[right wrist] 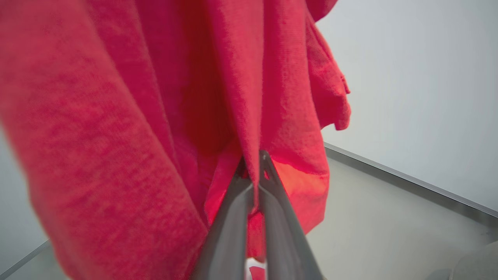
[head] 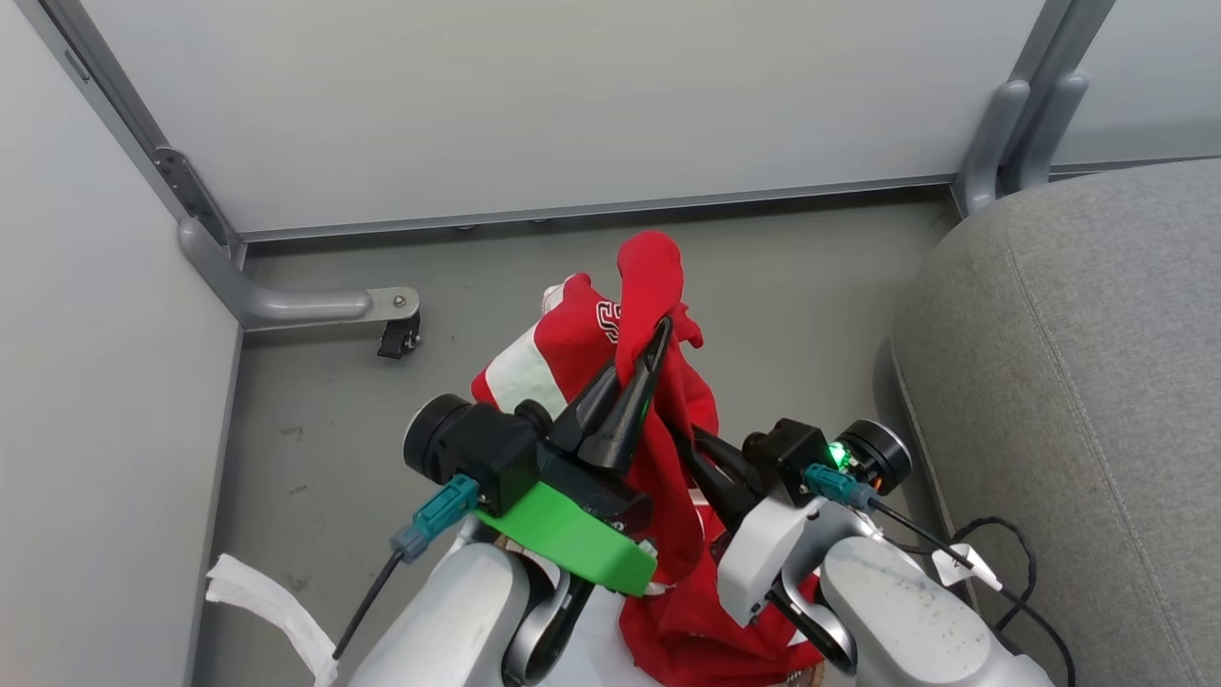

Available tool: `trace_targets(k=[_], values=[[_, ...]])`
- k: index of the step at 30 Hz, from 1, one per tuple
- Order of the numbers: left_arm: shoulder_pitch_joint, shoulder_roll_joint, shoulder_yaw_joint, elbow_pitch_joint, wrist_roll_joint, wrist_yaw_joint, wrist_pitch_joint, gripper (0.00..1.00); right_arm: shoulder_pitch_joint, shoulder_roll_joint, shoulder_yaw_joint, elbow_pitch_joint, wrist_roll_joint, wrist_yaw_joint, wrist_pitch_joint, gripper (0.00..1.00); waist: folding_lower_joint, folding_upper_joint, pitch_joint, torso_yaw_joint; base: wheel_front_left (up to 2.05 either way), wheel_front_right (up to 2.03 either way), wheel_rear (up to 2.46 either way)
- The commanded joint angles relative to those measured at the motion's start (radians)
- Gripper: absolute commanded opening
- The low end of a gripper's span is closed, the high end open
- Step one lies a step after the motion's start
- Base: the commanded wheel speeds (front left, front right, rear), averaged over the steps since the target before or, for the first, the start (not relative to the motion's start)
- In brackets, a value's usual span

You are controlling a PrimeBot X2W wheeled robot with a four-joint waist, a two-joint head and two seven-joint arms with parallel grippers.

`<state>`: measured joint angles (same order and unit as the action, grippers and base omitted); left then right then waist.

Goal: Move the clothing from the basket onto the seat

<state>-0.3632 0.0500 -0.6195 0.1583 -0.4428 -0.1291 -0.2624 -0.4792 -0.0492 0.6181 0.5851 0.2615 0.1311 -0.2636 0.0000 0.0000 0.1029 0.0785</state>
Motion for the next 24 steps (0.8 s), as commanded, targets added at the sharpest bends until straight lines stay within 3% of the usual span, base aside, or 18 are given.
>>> trace_targets(k=[1,5,6,7,8,13,24], values=[[-0.013,0.002,0.004,-0.003,0.000,-0.003,-0.004,0.00,-0.001,-0.004,0.000,-0.004,0.003,-0.001,-0.002,0.00,0.0000,0.0000,0.000,-0.003,0.00,0.00,0.00],[-0.015,0.002,0.009,-0.001,0.001,-0.003,-0.004,0.00,0.000,-0.004,-0.007,-0.016,0.004,-0.001,-0.002,0.00,0.0000,0.0000,0.002,-0.008,0.00,0.00,0.00],[-0.011,0.002,0.021,-0.008,0.002,-0.003,-0.004,0.09,0.003,-0.004,-0.010,-0.022,0.005,-0.001,-0.002,0.00,0.0000,0.0000,0.002,-0.011,0.00,0.00,0.00],[-0.006,0.002,0.020,-0.003,0.010,-0.003,-0.004,0.71,0.007,-0.004,-0.012,-0.028,0.006,-0.001,-0.002,0.00,0.0000,0.0000,0.001,-0.017,0.00,0.00,0.00],[-0.005,0.001,0.021,-0.002,0.016,-0.003,-0.004,1.00,0.011,-0.004,-0.016,-0.033,0.008,-0.001,-0.002,0.00,0.0000,0.0000,0.000,-0.022,0.00,0.00,0.00],[0.014,0.002,0.048,0.011,0.044,-0.003,-0.002,1.00,0.027,-0.004,-0.021,-0.089,0.022,-0.001,-0.002,0.00,0.0000,0.0000,-0.003,-0.072,0.00,0.00,0.00],[0.049,0.002,0.110,0.060,0.107,-0.003,-0.002,1.00,0.079,-0.003,-0.079,-0.214,0.055,-0.001,-0.002,0.00,0.0000,0.0000,-0.003,-0.292,0.00,0.00,0.00]])
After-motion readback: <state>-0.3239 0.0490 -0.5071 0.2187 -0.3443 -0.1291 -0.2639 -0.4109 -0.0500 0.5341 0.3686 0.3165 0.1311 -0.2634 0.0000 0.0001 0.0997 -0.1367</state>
